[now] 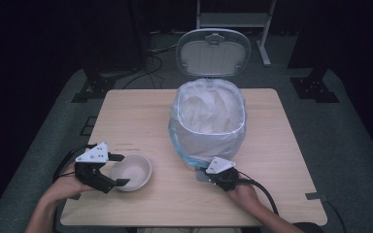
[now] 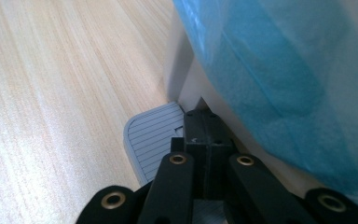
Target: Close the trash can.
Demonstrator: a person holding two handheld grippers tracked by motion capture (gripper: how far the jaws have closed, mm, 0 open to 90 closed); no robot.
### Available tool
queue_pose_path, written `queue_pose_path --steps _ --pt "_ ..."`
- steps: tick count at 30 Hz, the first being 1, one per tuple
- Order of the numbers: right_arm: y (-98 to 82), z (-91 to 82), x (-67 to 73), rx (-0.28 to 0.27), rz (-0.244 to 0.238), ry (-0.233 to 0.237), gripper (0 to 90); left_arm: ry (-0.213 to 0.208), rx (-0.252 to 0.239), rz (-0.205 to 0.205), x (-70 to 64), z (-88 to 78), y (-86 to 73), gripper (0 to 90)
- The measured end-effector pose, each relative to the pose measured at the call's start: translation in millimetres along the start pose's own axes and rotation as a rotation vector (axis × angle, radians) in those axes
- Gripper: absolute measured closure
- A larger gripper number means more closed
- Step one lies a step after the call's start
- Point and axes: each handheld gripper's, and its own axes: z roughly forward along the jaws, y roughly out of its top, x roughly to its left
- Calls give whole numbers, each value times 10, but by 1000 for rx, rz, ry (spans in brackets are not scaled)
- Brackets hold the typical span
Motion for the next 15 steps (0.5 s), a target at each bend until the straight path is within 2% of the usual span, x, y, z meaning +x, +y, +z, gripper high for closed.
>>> queue_pose_path --steps 15 --pt "0 0 -2 -1 -1 0 900 -12 37 6 -67 159 -158 189"
